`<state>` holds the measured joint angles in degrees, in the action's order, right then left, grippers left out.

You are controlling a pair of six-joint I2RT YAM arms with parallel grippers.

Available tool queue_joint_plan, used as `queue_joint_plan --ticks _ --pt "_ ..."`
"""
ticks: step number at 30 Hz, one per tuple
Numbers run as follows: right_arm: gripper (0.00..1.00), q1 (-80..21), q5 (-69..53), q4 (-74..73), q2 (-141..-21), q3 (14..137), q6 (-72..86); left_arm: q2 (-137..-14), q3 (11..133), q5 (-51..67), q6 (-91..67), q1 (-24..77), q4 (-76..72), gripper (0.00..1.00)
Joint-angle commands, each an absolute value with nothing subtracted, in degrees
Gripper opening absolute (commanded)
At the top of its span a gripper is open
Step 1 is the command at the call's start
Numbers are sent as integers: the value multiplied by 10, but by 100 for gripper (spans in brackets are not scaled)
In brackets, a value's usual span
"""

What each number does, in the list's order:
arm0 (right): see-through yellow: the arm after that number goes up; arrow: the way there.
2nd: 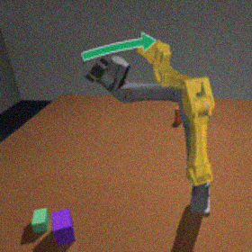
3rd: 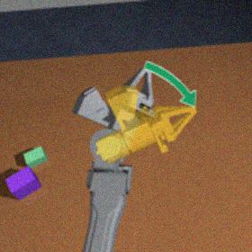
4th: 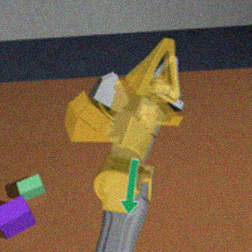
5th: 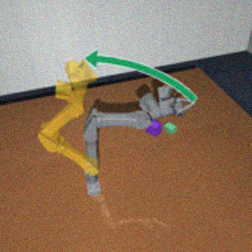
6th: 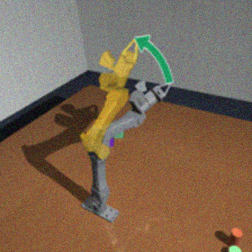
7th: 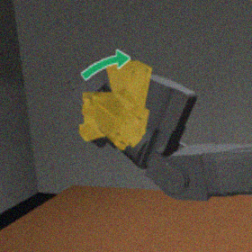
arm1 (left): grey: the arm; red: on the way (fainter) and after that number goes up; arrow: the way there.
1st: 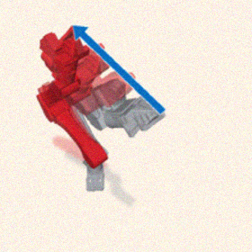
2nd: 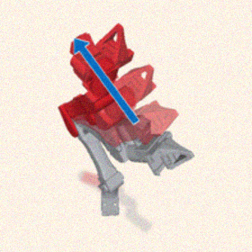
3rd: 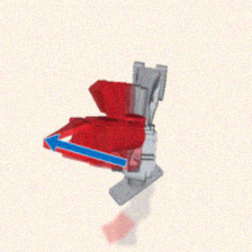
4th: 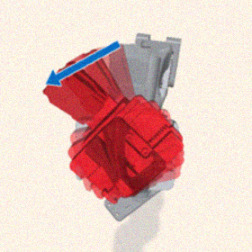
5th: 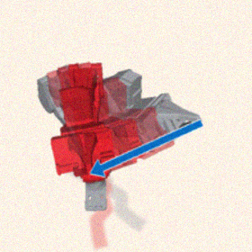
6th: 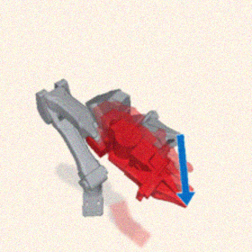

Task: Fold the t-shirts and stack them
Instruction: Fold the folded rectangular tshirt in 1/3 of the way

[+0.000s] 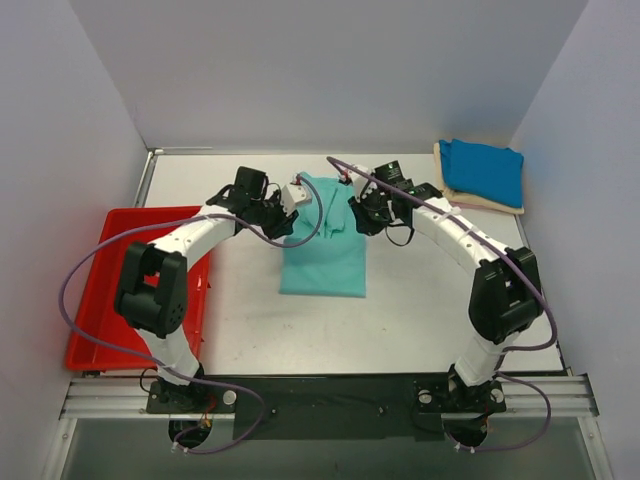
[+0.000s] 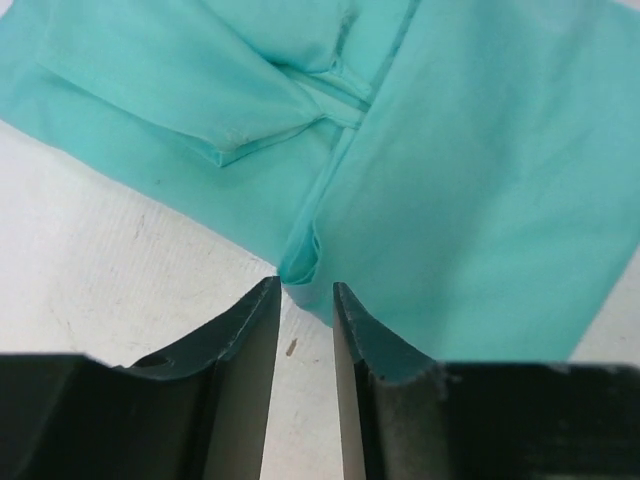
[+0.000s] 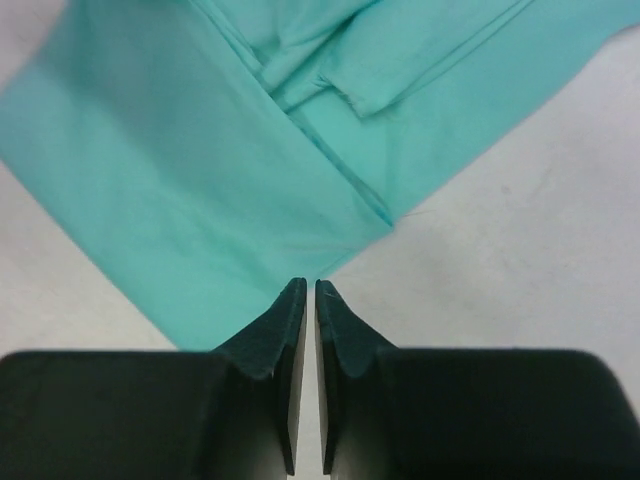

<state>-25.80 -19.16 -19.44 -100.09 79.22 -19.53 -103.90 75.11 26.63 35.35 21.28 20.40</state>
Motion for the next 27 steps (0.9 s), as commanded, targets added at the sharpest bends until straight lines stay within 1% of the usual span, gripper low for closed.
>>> queue_joint_plan --ticks 1,3,6,10,14,15,17,19,20,23,25,26,27 --pt "0 -255 -260 -191 -1012 780 -43 -992 713 346 347 217 210 27" --pt "0 -256 -270 -187 -1053 780 0 -1012 709 352 343 219 209 18" --pt "0 -254 -261 -191 -1091 780 39 -1063 724 335 331 216 213 12" --pt "0 -236 -216 -184 -1117 753 68 -1109 749 289 312 207 185 11" --pt "0 -204 -226 -172 -1132 732 73 -1133 773 279 302 199 178 11" --pt "0 -203 -227 -172 -1132 730 68 -1135 773 285 302 199 183 13" --pt "0 -201 -220 -173 -1126 725 62 -1126 768 292 302 199 179 18" --pt "0 -199 -225 -178 -1115 725 57 -1109 761 294 295 198 171 26" --pt "0 -198 -236 -178 -1110 722 52 -1099 756 293 293 198 168 33" --pt "1 -204 -257 -160 -1044 692 12 -1043 740 287 293 198 156 43" --pt "19 -216 -264 -130 -972 651 -36 -1004 729 296 308 199 163 46" --pt "32 -229 -265 -107 -929 636 -80 -992 713 323 319 200 167 48" --pt "35 -242 -265 -95 -904 601 -104 -960 686 340 345 203 170 52"
